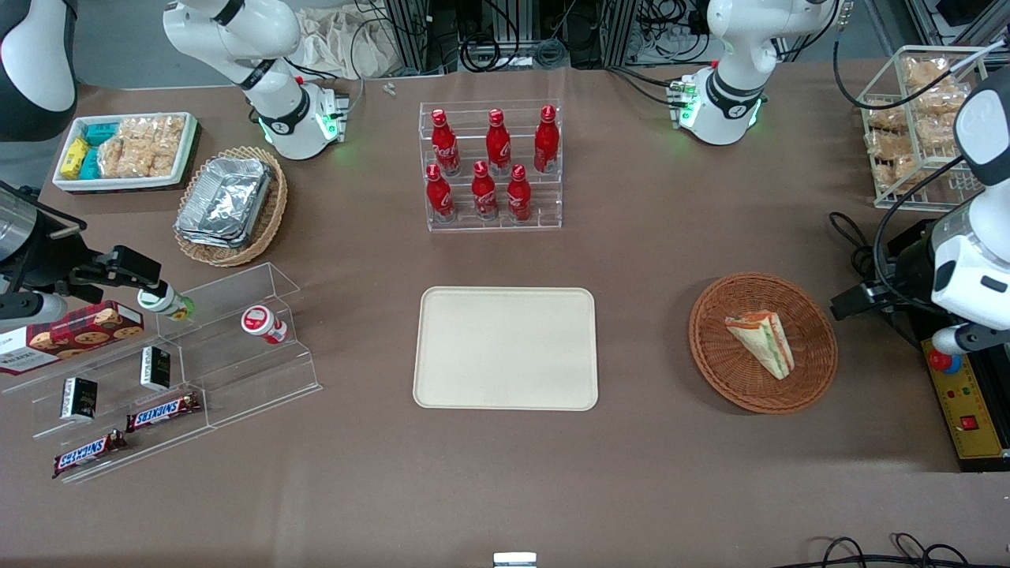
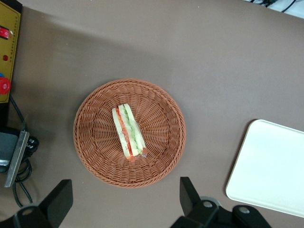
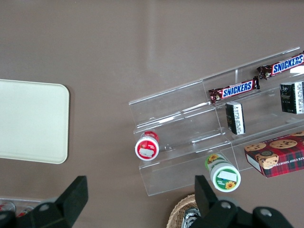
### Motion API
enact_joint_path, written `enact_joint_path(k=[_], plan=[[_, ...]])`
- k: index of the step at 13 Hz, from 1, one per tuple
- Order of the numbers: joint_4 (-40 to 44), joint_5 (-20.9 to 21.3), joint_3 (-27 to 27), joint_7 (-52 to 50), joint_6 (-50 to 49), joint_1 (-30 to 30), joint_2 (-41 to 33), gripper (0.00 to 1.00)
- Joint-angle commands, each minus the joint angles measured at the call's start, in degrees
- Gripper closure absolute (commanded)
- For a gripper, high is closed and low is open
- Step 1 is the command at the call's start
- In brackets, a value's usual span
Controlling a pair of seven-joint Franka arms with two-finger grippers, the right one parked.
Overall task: Place sandwich from basket to tray
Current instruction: 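Move the left gripper over the wrapped sandwich in the wicker basket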
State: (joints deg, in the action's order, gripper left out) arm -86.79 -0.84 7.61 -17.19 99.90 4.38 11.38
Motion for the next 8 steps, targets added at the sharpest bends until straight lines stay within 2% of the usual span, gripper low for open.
enact_joint_path(k=[1, 5, 8], plan=[[1.6, 0.0, -0.4, 1.1, -1.5, -0.9, 1.5, 0.01], [1.4, 0.0, -0.5, -0.1, -1.2, -0.6, 3.3, 0.01], [-2.5, 2.8, -0.3, -9.3, 1.7, -1.6, 4.9, 0.00]])
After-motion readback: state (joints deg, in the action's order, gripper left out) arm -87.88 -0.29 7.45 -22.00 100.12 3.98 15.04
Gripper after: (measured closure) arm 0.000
